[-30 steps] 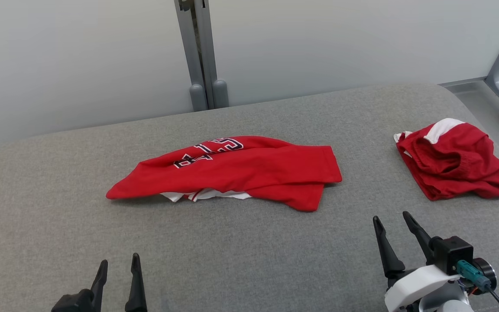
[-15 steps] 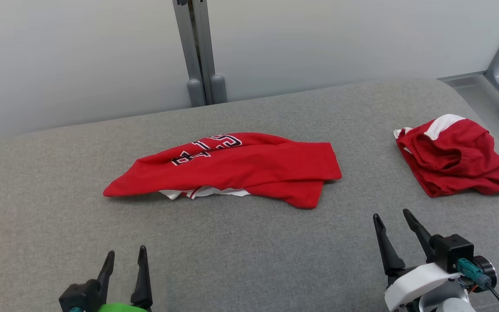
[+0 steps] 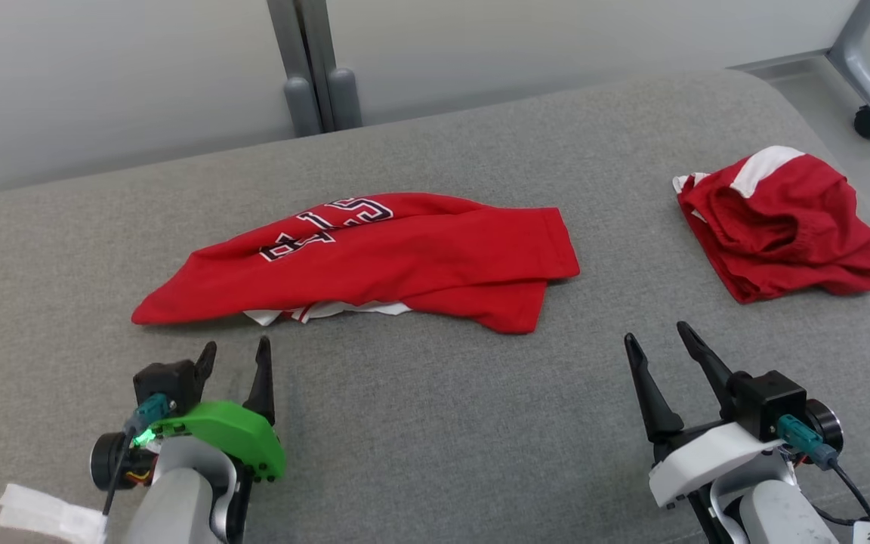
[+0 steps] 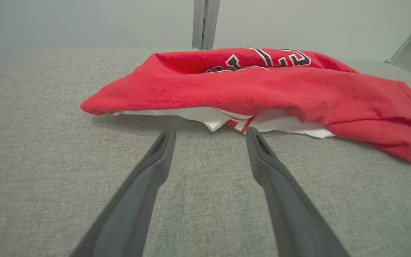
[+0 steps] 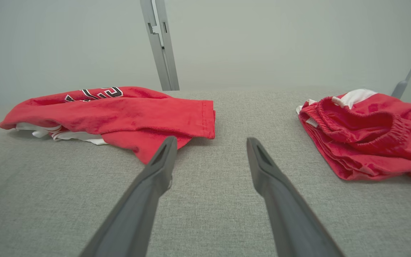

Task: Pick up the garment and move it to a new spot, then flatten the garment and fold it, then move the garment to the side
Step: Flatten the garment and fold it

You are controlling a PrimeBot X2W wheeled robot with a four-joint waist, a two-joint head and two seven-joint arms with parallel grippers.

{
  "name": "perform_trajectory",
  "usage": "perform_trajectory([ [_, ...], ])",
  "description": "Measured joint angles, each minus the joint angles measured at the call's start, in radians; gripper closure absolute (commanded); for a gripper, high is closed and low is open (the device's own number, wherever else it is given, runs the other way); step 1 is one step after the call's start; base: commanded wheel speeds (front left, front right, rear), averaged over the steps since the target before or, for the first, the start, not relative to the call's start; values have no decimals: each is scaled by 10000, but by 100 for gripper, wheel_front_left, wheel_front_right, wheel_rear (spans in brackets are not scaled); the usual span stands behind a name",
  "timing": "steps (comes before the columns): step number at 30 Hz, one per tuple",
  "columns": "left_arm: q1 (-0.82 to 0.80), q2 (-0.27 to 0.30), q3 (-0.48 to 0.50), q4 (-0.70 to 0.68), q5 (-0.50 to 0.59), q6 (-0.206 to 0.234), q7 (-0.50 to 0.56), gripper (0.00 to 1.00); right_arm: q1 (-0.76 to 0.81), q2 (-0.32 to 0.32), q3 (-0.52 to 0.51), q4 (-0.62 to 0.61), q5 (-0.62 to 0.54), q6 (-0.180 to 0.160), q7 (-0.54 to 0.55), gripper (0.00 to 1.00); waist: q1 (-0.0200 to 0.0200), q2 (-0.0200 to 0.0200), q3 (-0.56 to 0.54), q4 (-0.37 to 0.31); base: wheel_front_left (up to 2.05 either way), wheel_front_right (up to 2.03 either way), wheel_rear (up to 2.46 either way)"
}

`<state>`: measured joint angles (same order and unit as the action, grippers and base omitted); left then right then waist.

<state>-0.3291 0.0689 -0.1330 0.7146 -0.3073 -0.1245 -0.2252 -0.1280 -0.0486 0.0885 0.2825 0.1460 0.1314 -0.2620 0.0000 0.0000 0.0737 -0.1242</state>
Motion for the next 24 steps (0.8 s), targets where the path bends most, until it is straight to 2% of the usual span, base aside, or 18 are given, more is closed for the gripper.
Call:
perform_trajectory([
  [8,-1761,253,-272,1908,-174,-29,-33,0,-495,-6,2,-161,123,0,0,0,0,0,1109,-490,0,0,0],
  [16,-2455,420,-192,2466,-353,-31,-320,2,-605,-4,-58,-211,173,0,0,0,0,0,1740,-817,0,0,0],
  [19,-2592,449,-203,2560,-355,-31,-362,53,-671,-2,-42,-213,209,0,0,0,0,0,1846,-867,0,0,0],
  [20,-2637,458,-215,2606,-353,-33,-372,57,-682,-4,-23,-213,213,0,0,0,0,0,1868,-876,0,0,0],
  [22,-2717,479,-211,2652,-355,-33,-372,76,-694,-2,6,-222,236,0,0,0,0,0,1893,-888,0,0,0],
  [23,-2756,491,-182,2638,-353,-33,-370,100,-707,-2,17,-228,236,0,0,0,0,0,1901,-893,0,0,0],
  [24,-2778,504,-153,2581,-353,-33,-370,100,-729,-2,17,-232,238,0,0,0,0,0,1906,-895,0,0,0],
])
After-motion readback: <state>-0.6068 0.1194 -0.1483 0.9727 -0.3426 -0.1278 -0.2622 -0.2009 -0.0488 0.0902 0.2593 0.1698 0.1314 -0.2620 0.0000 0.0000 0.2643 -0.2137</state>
